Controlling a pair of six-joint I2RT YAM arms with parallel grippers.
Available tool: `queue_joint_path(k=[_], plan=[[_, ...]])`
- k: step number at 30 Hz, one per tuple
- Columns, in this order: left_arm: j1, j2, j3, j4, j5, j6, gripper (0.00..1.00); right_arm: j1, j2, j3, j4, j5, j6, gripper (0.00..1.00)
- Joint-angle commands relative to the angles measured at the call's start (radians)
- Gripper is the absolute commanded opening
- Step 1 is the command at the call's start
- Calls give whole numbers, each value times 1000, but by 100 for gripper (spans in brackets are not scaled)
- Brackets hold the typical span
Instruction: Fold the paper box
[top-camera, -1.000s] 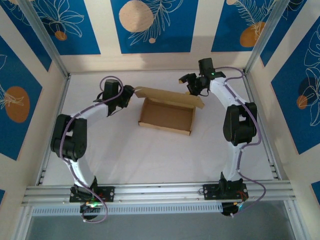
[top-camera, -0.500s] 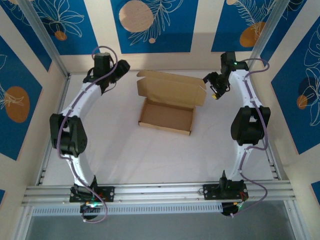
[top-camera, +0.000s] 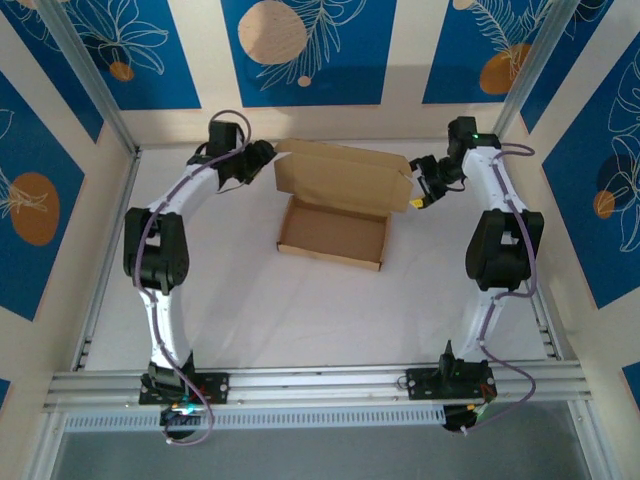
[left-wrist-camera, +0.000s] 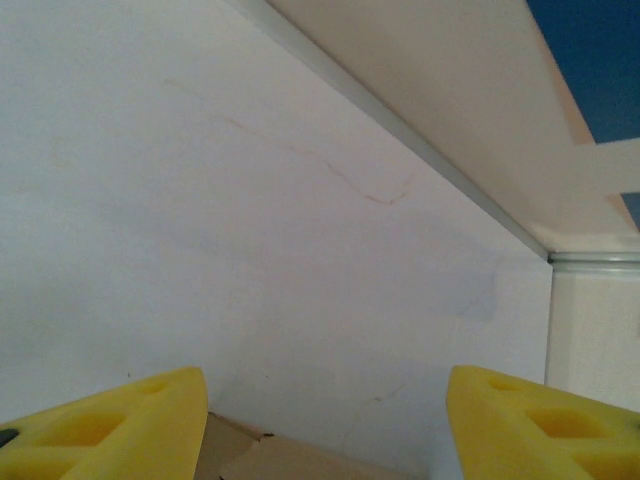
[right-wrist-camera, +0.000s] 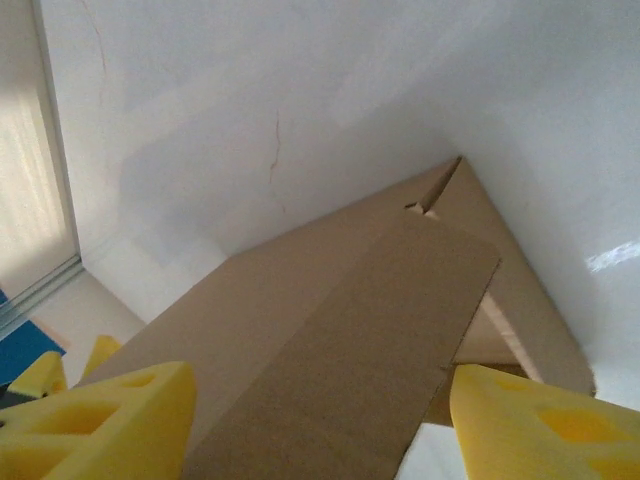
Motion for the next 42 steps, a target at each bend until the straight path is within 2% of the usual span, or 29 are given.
queue_joint_path(k=[1, 7, 14, 22, 25, 32, 38, 40, 42], plan=[[-11, -29, -54, 62, 50, -53, 63, 36, -26, -22, 30, -88, 57, 67], [-30, -47, -98, 117, 77, -83, 62, 62, -65, -88, 80, -117, 82, 64], [-58, -96, -182, 204, 102, -135, 61, 93, -131, -229, 224, -152, 148, 63], [-66, -168, -294, 275, 104, -172, 60, 119, -153, -232, 241, -121, 172, 60], [-67, -176, -323, 295, 108, -175, 60, 117, -139, -171, 161, -67, 94, 59], [-62, -201, -385, 305, 68, -154, 59, 107, -82, -13, -61, 95, -268, 64], [-65, -190, -400, 349, 69, -179, 57, 123, -35, 55, -182, 187, -382, 73], [-65, -195, -401, 352, 67, -179, 57, 125, -43, 61, -193, 225, -391, 75], [-65, -203, -407, 363, 68, -181, 57, 114, -68, 40, -166, 208, -381, 74]])
